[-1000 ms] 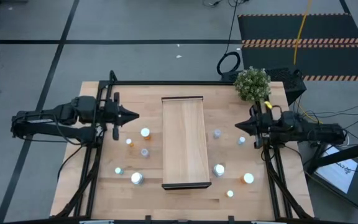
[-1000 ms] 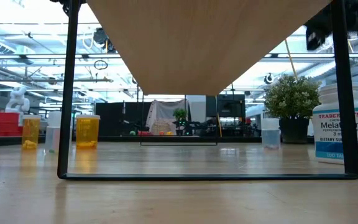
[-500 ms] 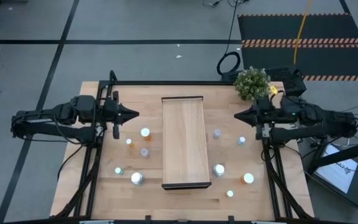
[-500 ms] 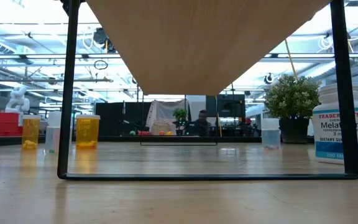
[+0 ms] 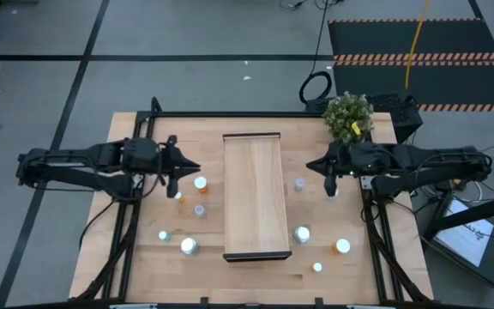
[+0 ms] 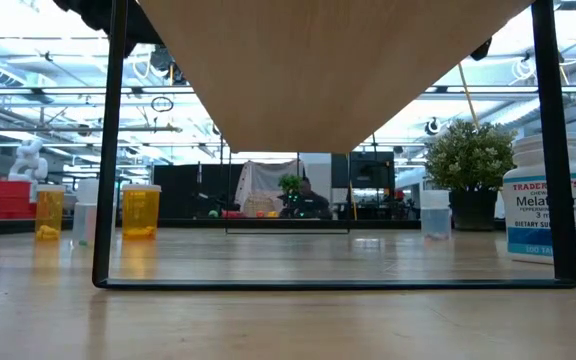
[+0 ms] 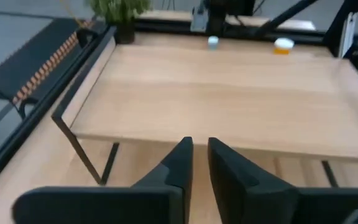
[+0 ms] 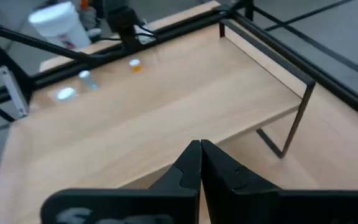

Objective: Pick and place medicine bottles onto shelf by color
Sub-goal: Put the top large orange pill bottle on the shelf

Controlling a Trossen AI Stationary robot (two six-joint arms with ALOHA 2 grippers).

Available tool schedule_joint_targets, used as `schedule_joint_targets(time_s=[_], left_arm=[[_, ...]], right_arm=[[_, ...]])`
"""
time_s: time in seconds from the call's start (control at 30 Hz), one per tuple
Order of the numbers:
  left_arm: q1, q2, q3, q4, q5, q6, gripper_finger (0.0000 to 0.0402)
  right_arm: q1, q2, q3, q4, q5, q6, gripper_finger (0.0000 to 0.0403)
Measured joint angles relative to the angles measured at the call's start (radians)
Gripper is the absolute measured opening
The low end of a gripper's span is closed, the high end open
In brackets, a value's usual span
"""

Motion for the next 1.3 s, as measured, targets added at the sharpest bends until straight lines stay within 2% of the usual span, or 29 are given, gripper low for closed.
schedule_joint_targets(time_s=[0.27, 0.4, 0.47, 0.57, 0.73, 0.93, 1.17, 1.3], left_arm=[[-0.011, 0.071, 0.000, -0.057, 0.000, -0.003, 0.0129], [-0.037, 0.104, 0.000, -0.141, -0.007, -0.017, 0.0158], [-0.051, 0.119, 0.000, -0.194, -0.044, -0.033, 0.0170], [-0.067, 0.141, 0.000, -0.247, -0.095, -0.058, 0.0186], [-0.087, 0.187, 0.000, -0.274, -0.099, -0.071, 0.0220], [-0.106, 0.270, -0.025, -0.274, -0.100, -0.054, 0.0277], [-0.105, 0.373, -0.026, -0.246, -0.167, -0.049, 0.0354], [-0.104, 0.420, -0.026, -0.223, -0.167, -0.048, 0.0373]], right_arm=[[0.142, 0.041, 0.000, -0.001, 0.126, 0.025, 0.0000], [0.182, 0.044, 0.000, 0.014, 0.131, 0.007, 0.0000], [0.196, 0.044, 0.000, 0.014, 0.132, -0.003, 0.0000], [0.199, 0.044, 0.000, 0.014, 0.134, -0.023, 0.0000], [0.199, 0.045, -0.013, 0.016, 0.134, -0.030, 0.0000], [0.199, 0.045, -0.046, 0.014, 0.113, -0.030, 0.0000], [0.198, 0.045, -0.048, 0.014, 0.097, -0.035, 0.0000], [0.198, 0.045, -0.048, 0.023, 0.097, -0.041, 0.0000]])
